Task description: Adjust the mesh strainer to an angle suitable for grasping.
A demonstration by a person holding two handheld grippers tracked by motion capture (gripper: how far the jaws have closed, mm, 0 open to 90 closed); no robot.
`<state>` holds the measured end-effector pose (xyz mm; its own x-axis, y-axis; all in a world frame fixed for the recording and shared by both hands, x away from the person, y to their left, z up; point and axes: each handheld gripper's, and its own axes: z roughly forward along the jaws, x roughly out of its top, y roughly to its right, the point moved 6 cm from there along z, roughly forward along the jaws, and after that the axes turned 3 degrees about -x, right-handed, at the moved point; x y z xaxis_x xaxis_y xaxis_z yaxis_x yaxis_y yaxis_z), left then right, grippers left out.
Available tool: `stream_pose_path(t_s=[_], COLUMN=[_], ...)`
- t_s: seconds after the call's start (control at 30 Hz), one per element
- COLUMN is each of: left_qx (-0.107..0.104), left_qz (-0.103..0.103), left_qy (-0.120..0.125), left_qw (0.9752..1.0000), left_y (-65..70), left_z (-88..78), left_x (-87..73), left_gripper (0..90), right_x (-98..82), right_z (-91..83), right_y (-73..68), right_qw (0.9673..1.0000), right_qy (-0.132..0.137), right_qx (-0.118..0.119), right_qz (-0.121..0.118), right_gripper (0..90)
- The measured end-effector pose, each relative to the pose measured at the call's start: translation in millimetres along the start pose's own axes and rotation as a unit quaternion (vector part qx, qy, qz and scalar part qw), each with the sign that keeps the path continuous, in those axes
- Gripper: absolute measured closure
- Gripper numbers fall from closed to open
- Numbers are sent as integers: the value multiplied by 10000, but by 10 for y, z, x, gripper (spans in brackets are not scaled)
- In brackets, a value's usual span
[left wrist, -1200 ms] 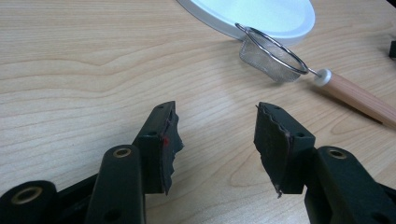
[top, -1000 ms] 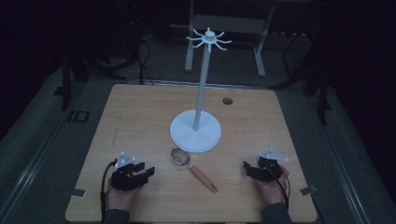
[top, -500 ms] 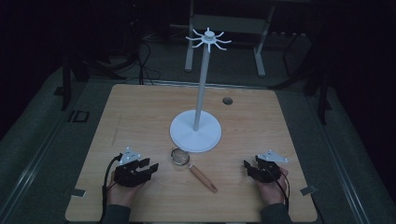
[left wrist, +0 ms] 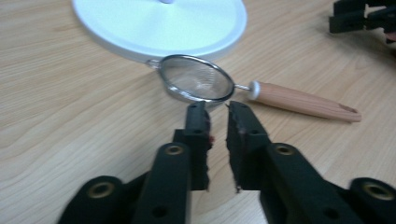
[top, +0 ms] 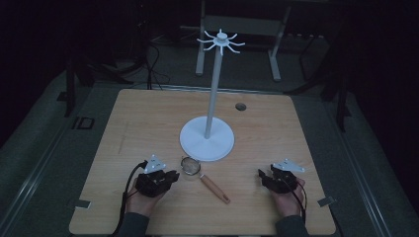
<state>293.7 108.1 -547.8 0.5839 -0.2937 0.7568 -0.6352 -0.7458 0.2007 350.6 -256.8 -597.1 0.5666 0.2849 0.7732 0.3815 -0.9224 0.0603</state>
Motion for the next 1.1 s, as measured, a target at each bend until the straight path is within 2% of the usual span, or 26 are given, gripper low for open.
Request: stream_pose_path(t_s=[0.1, 0.23, 0.33, 0.37, 0.53, 0.6, 0.7, 0.8, 0.93, 1.1], left_qx=[-42, -115, -127, -199, -324, -311, -353, -450, -497, -456], left_qz=[49, 182, 216, 277, 421, 492, 506, 606, 693, 710], left_qy=[-53, -187, -219, -294, -434, -523, -557, -635, -748, -795], left_qw=[10000, 9996, 9994, 9990, 9976, 9969, 9965, 9951, 9935, 9933], left_y=[42, 133, 148, 215, 347, 394, 441, 530, 593, 621], left_z=[51, 188, 218, 315, 470, 528, 580, 660, 739, 823], left_x=[17, 68, 79, 109, 139, 138, 140, 151, 147, 162], left_gripper=[860, 892, 894, 895, 895, 895, 895, 895, 895, 896], right_x=[0, 1, 1, 1, 0, -1, -1, -1, -1, -2], right_z=[0, -1, -2, -3, -4, -6, -5, -6, -6, -8], right_y=[1, 1, 2, 5, 9, 12, 13, 12, 13, 15], right_qw=[10000, 10000, 10000, 10000, 10000, 10000, 10000, 10000, 10000, 10000], right_qy=[0, 11, 14, 13, 17, 23, 24, 23, 26, 29], right_qx=[1, 2, 1, -13, -18, -23, -21, -29, -30, -36], right_qz=[1, 22, 24, 41, 65, 59, 64, 64, 65, 85], right_gripper=[434, 435, 434, 434, 434, 434, 435, 436, 437, 437])
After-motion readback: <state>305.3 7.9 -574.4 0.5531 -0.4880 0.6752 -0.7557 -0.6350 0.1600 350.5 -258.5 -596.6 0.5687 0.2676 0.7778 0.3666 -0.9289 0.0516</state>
